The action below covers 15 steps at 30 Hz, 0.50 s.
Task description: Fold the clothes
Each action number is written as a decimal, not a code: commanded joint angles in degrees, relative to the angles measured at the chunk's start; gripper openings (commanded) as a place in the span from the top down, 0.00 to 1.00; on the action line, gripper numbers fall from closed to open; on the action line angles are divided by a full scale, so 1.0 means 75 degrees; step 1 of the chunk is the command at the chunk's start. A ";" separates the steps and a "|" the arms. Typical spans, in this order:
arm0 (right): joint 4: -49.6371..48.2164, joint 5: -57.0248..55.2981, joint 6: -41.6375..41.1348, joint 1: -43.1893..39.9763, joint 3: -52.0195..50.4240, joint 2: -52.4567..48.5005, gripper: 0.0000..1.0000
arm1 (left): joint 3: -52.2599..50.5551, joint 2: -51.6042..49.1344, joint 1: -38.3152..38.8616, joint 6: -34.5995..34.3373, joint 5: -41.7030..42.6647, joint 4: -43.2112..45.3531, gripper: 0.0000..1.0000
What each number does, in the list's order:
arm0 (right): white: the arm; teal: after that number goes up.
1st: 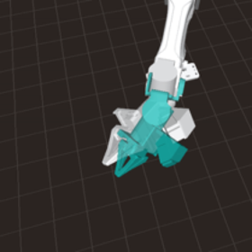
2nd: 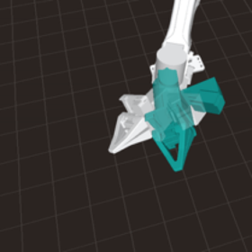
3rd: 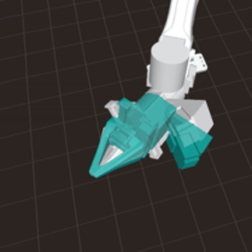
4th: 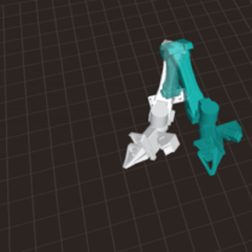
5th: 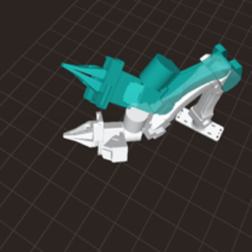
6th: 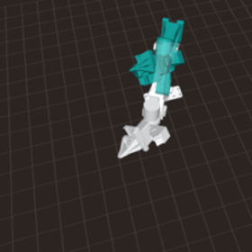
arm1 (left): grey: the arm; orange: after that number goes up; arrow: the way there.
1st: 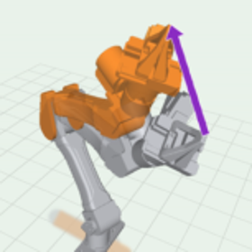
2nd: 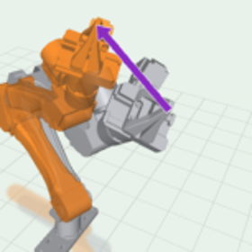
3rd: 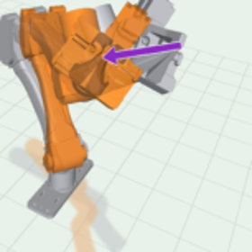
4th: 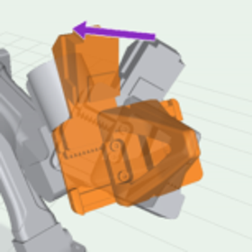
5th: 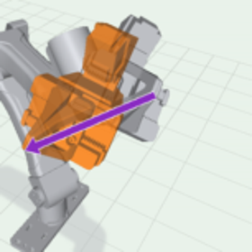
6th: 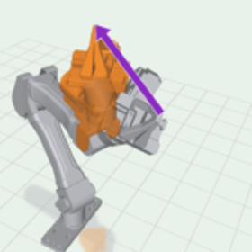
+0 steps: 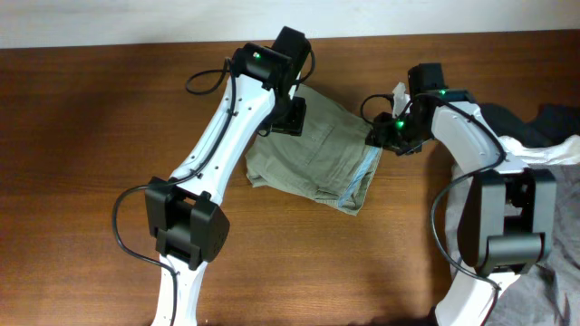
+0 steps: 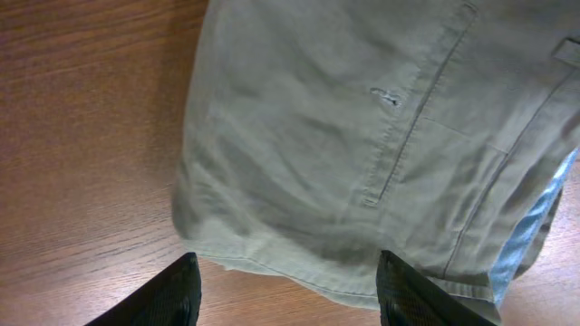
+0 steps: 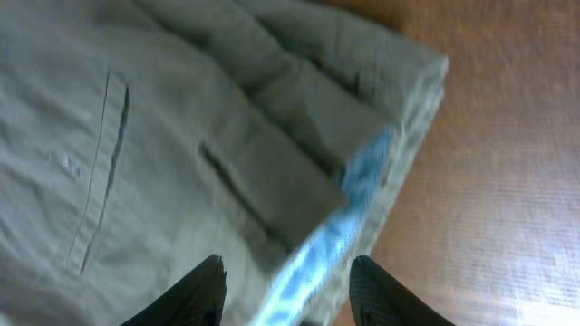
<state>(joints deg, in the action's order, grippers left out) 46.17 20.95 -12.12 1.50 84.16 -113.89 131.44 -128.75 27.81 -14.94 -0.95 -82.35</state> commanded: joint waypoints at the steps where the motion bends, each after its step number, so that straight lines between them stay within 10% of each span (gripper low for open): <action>1: -0.0309 0.0117 -0.0105 0.0050 0.0050 -0.0140 0.51 | 0.0009 0.0315 0.0012 0.0128 -0.0076 -0.0020 0.37; 15: -0.0970 -0.0128 -0.0020 0.0050 0.0038 -0.0673 0.60 | 0.0009 0.0315 0.0017 0.0125 -0.0073 0.0052 0.36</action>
<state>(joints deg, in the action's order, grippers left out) 39.35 18.17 -12.14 1.54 84.16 -118.58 131.44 -128.73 27.88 -14.70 -0.93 -82.04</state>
